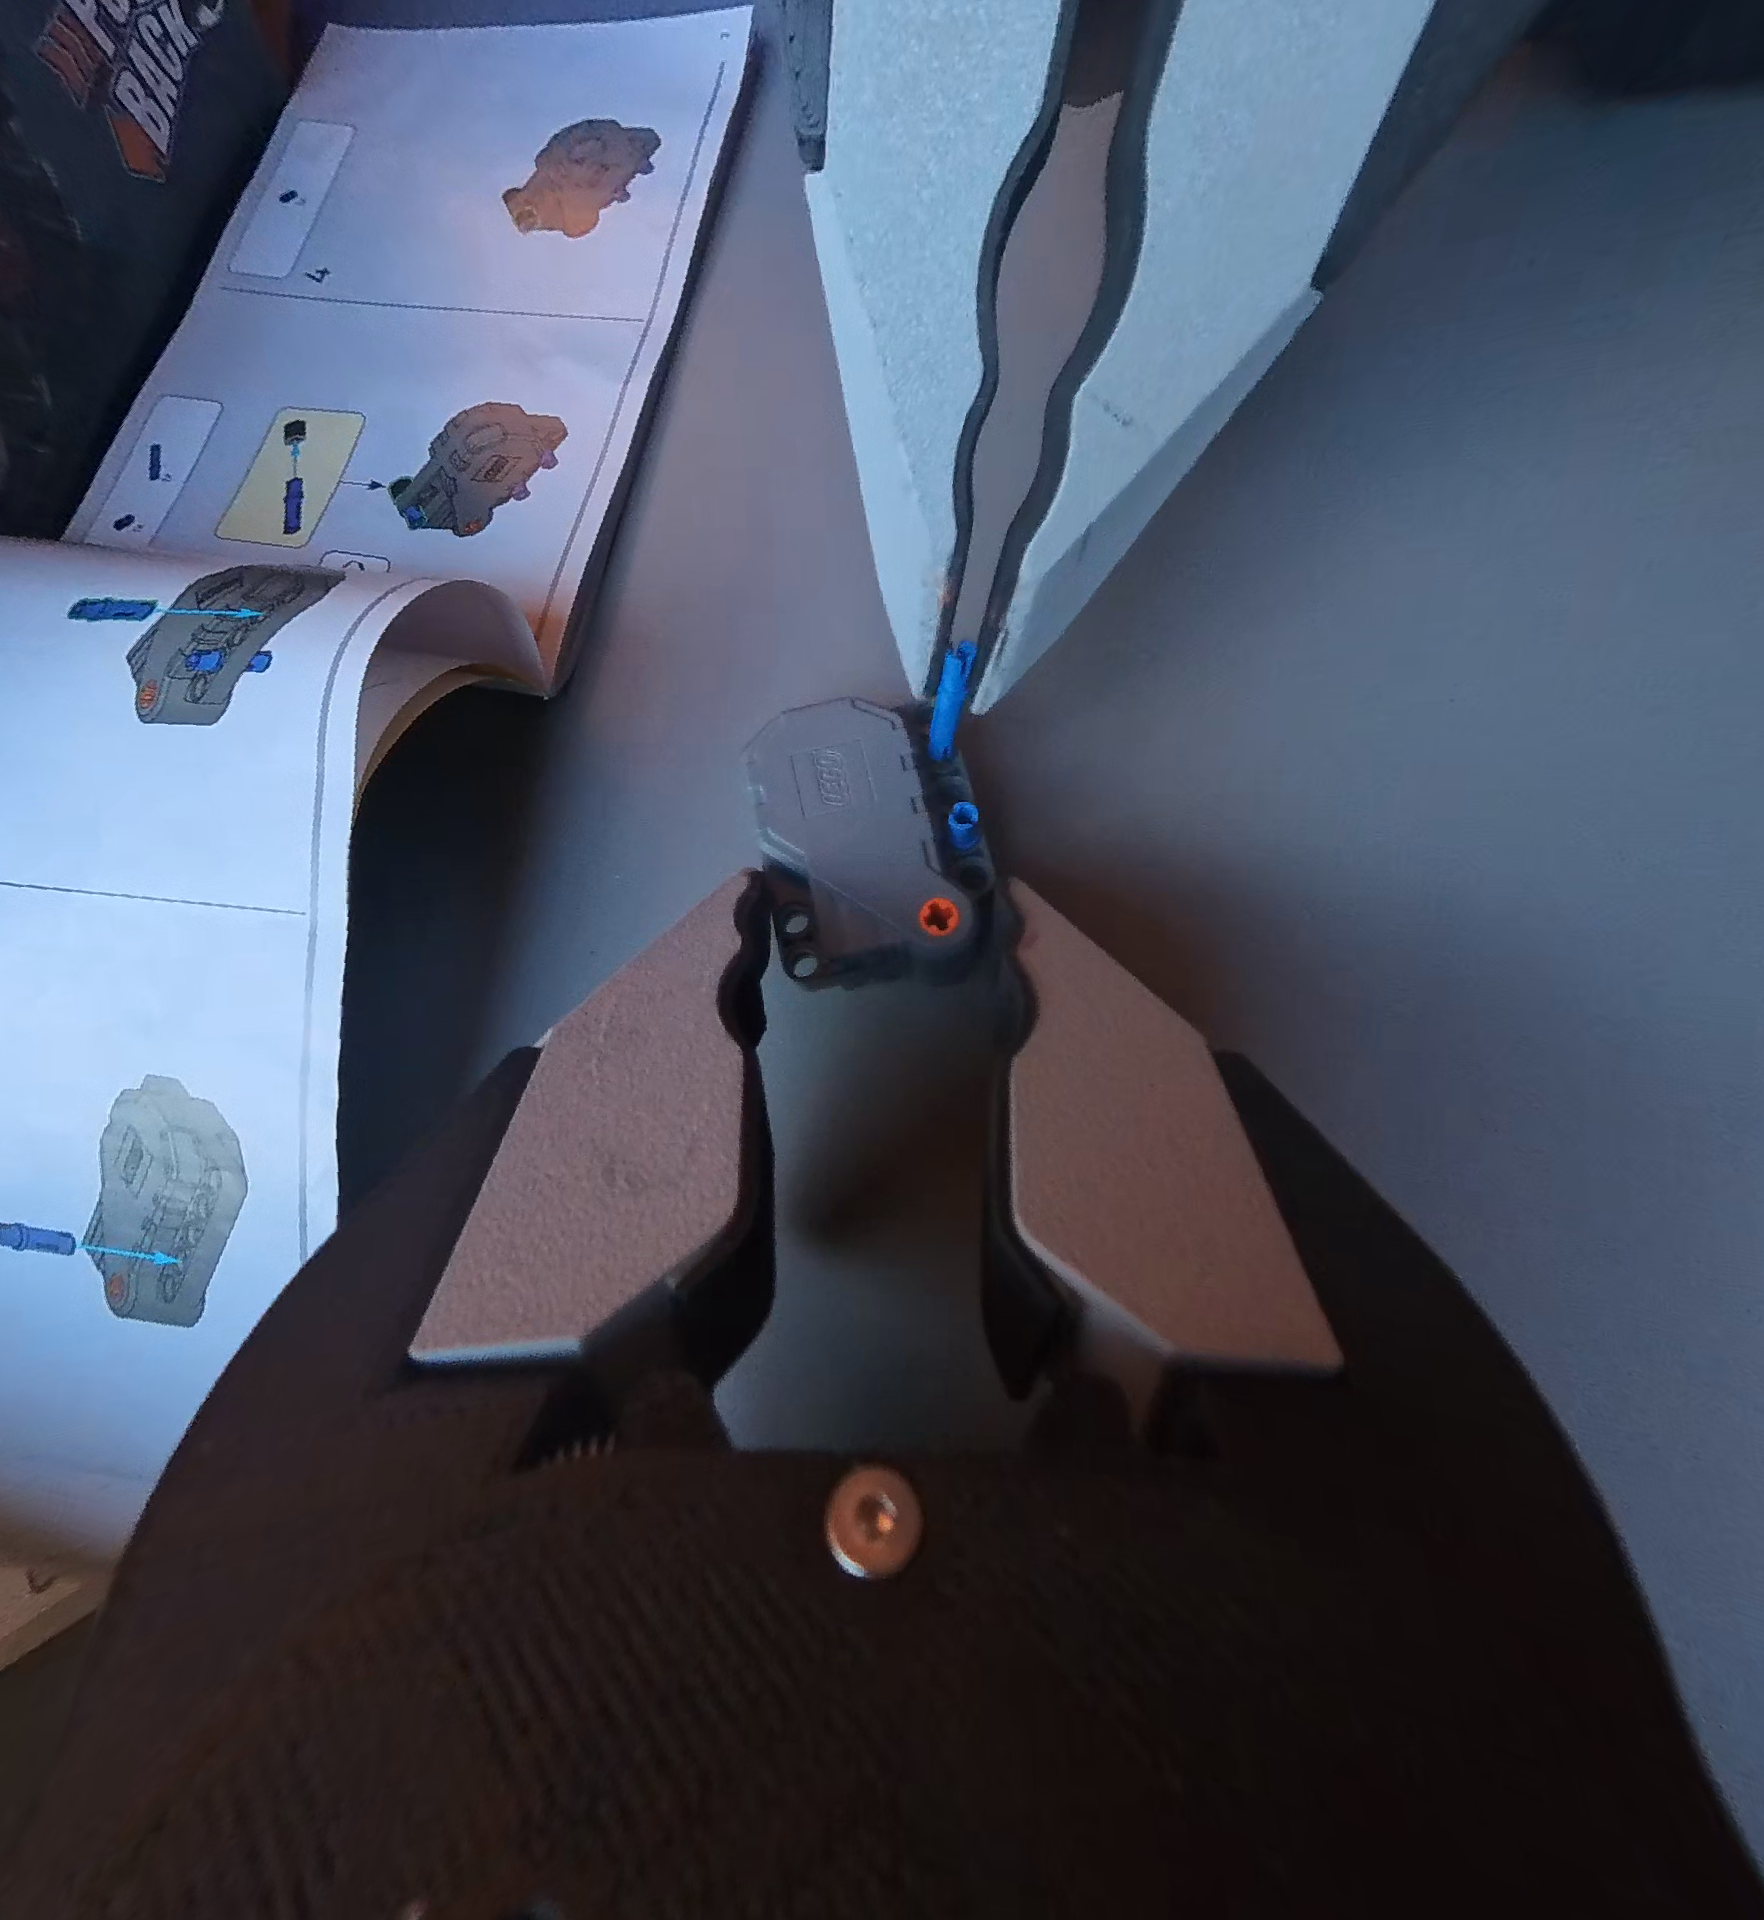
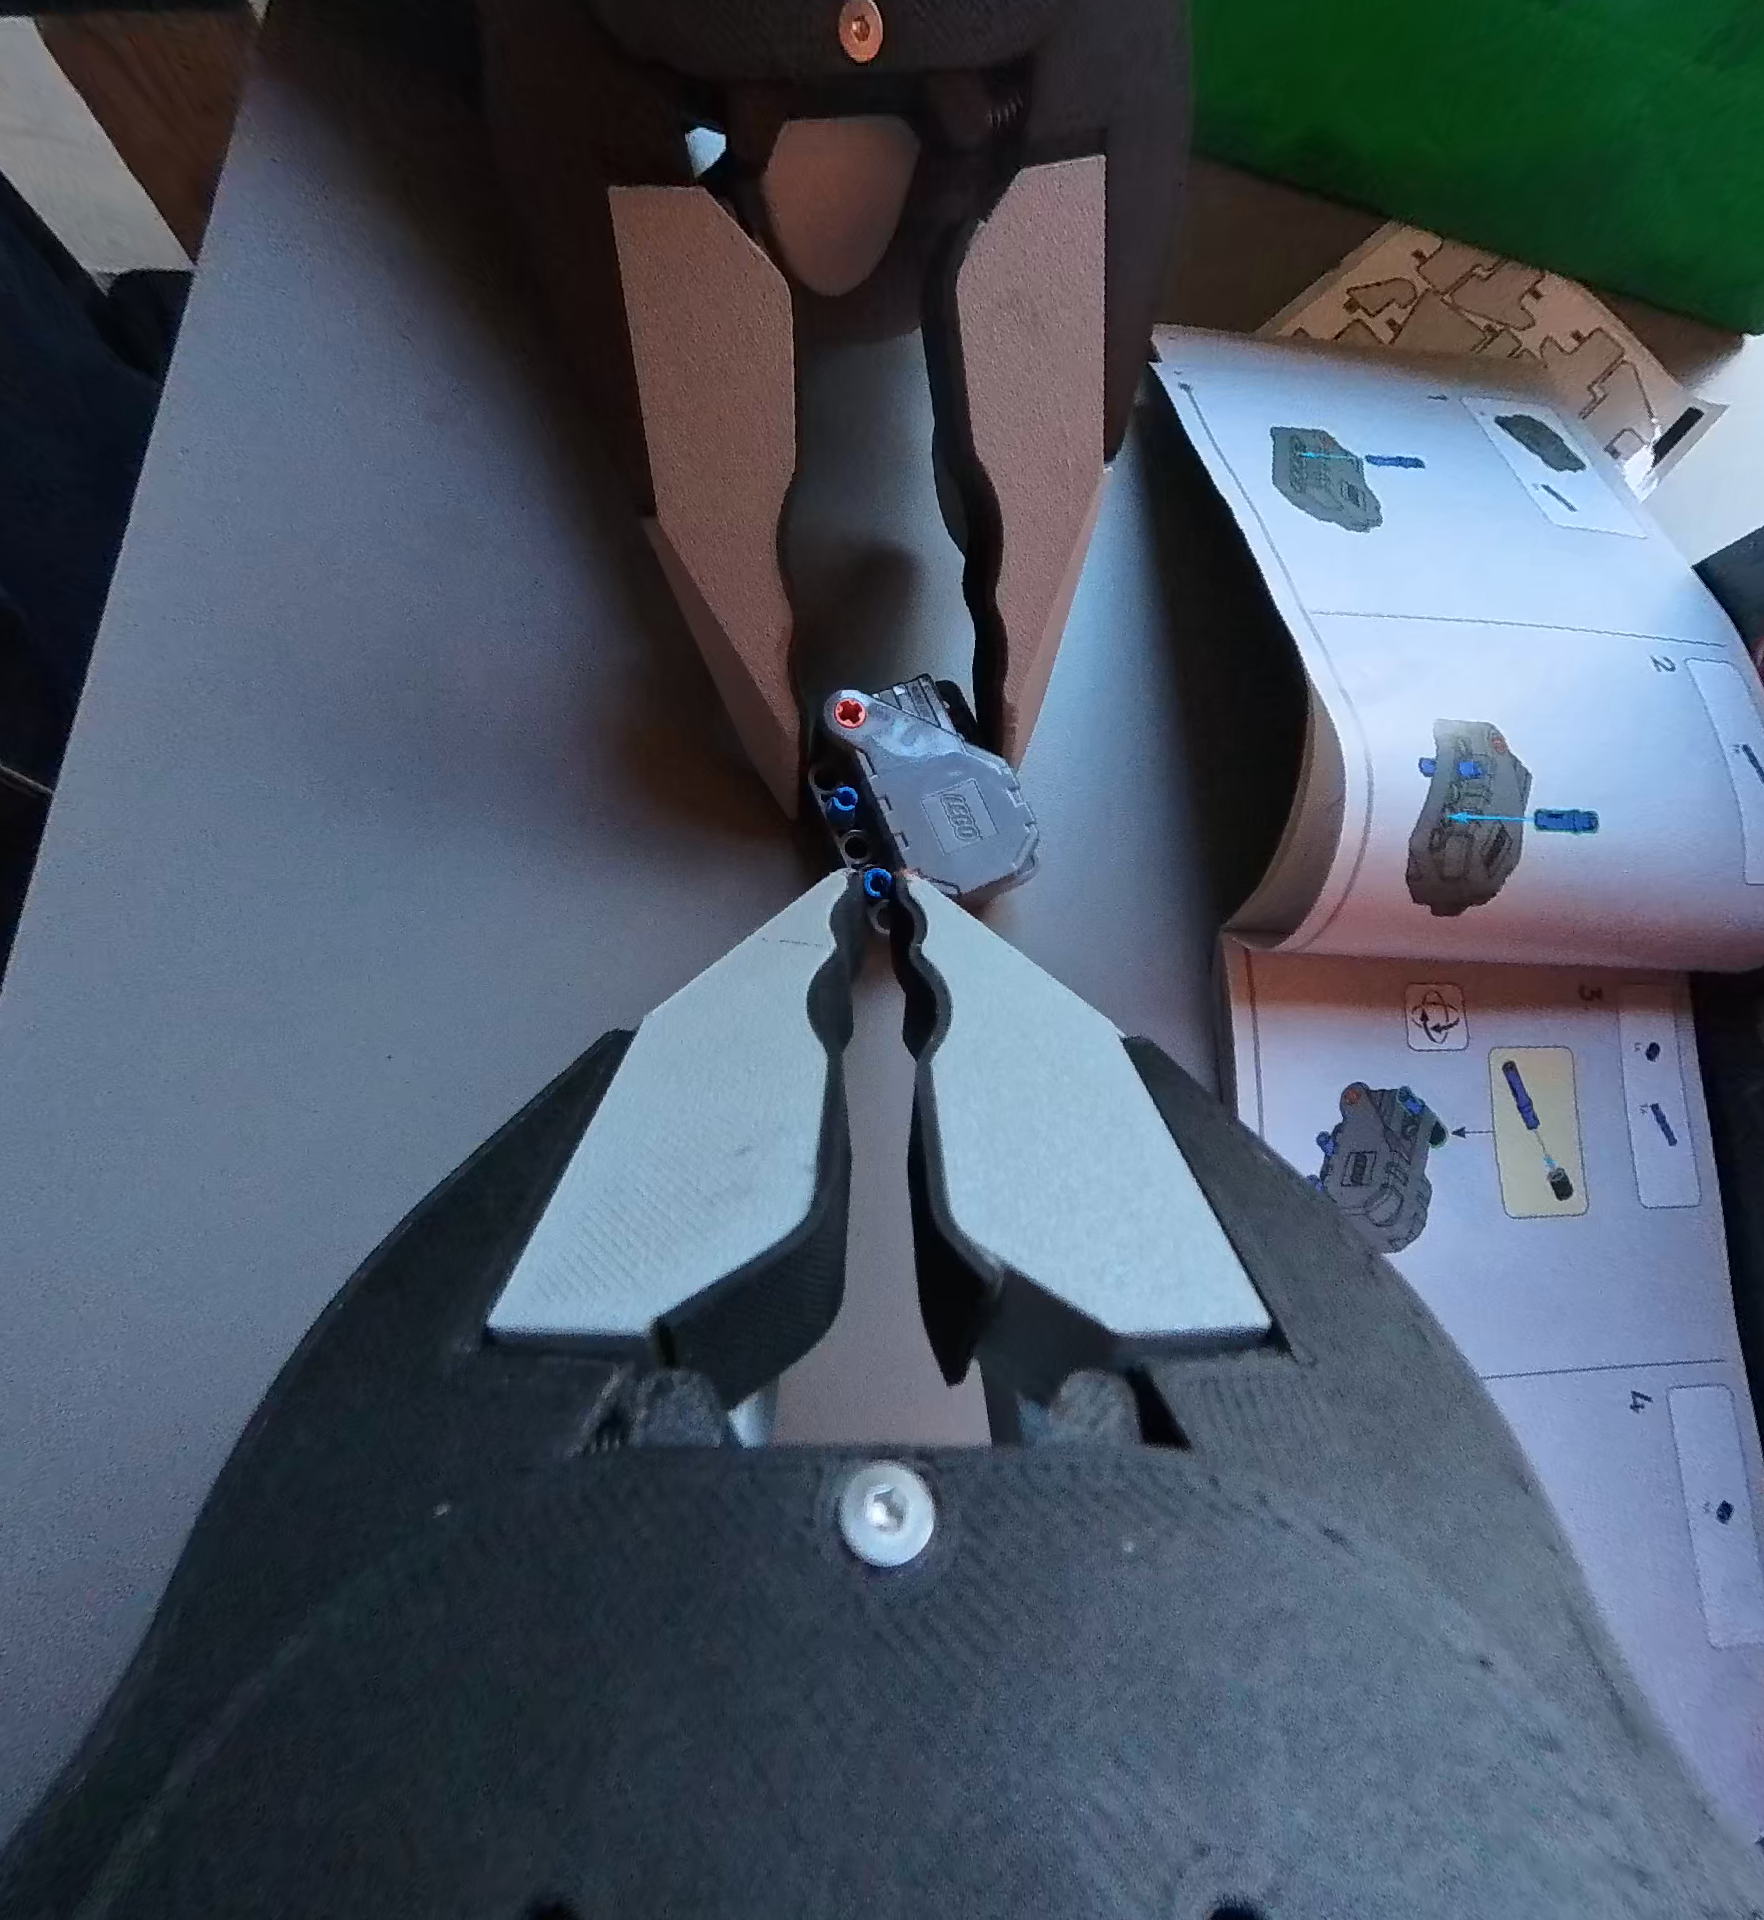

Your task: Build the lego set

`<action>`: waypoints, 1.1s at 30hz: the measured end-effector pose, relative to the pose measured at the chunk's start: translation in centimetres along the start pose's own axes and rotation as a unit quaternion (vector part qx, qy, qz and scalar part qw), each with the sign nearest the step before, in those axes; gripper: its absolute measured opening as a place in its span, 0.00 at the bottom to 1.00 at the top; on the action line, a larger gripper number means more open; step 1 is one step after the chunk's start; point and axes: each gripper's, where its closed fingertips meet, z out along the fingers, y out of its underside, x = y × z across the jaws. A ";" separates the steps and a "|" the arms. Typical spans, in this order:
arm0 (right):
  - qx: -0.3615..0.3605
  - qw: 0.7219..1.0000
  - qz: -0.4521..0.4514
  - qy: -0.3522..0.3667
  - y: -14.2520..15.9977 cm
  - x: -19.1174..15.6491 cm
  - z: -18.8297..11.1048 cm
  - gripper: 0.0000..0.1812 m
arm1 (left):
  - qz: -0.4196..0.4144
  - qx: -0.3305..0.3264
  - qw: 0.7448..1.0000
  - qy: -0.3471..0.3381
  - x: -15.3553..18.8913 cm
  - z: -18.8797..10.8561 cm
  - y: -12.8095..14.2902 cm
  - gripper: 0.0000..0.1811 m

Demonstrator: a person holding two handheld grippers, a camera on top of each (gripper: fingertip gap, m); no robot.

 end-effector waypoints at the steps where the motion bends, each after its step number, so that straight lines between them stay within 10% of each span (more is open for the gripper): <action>1: -0.002 1.000 -0.001 0.001 -0.1 0.0 0.0 0.00 | 0.000 0.000 1.000 0.000 0.0 0.0 0.0 0.22; 33: -0.027 1.000 0.014 0.000 0.1 -0.3 0.0 0.00 | 0.007 0.001 1.000 0.003 0.2 0.0 -0.1 0.22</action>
